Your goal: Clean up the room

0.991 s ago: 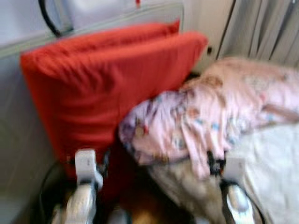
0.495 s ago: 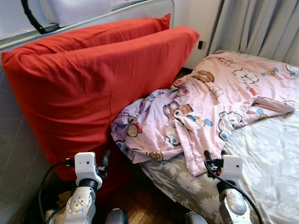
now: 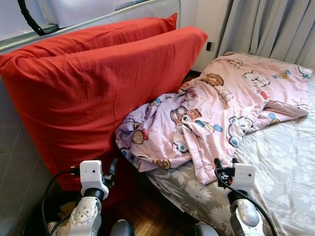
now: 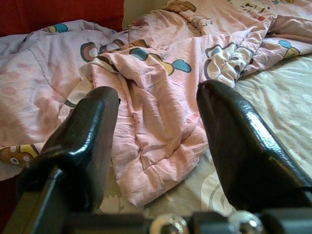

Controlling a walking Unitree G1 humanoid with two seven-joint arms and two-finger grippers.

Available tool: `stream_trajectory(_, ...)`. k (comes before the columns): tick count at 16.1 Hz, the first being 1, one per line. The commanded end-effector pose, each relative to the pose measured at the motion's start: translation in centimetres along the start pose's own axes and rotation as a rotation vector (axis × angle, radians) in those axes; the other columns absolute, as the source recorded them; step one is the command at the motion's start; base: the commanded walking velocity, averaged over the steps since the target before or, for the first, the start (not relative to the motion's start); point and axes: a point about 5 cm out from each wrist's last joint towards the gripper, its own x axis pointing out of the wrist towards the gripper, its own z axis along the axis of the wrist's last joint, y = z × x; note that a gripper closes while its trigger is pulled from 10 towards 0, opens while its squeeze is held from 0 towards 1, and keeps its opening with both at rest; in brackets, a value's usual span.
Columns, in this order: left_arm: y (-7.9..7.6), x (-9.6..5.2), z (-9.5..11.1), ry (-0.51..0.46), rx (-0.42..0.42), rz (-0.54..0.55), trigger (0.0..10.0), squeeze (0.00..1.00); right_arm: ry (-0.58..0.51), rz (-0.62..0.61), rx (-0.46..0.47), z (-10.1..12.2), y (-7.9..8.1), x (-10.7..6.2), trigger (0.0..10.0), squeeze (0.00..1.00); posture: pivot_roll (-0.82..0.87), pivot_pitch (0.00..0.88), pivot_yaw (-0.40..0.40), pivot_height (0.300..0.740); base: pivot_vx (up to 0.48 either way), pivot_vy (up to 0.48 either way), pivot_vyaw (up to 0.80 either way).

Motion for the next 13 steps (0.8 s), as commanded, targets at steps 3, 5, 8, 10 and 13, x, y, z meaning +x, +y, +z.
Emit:
stream_trajectory(3, -0.25, 0.35, 0.38, -0.005, 0.005, -0.014, 10.0, 0.0, -0.008, 0.006, 0.004, 0.32, 0.15, 0.26, 10.0, 0.0, -0.02, 0.009, 0.02, 0.636, 0.0, 0.0, 0.0)
stream_trajectory(5, -0.36, 0.4, 0.37, -0.005, 0.003, -0.017, 10.0, 0.0, 0.021, 0.009, -0.008, 0.02, 0.24, 0.43, 10.0, 0.0, -0.02, 0.004, 0.02, 0.636, 0.0, 0.0, 0.0)
stream_trajectory(8, -0.38, 0.44, 0.39, -0.005, 0.003, -0.018, 10.0, 0.0, 0.006, 0.011, -0.006, 0.12, 0.27, 0.41, 10.0, 0.0, -0.02, 0.002, 0.02, 0.621, 0.0, 0.0, 0.0)
stream_trajectory(10, -0.4, 0.47, 0.42, -0.006, 0.006, -0.021, 10.0, 0.0, 0.002, 0.002, -0.01, 0.13, 0.24, 0.37, 10.0, 0.0, -0.02, 0.0, 0.021, 0.621, 0.0, 0.0, 0.0)
stream_trajectory(13, -0.51, 0.54, 0.47, -0.007, 0.008, -0.027, 10.0, 0.0, -0.001, 0.013, -0.011, 0.17, 0.37, 0.38, 10.0, 0.0, -0.02, 0.003, 0.022, 0.621, 0.0, 0.0, 0.0)
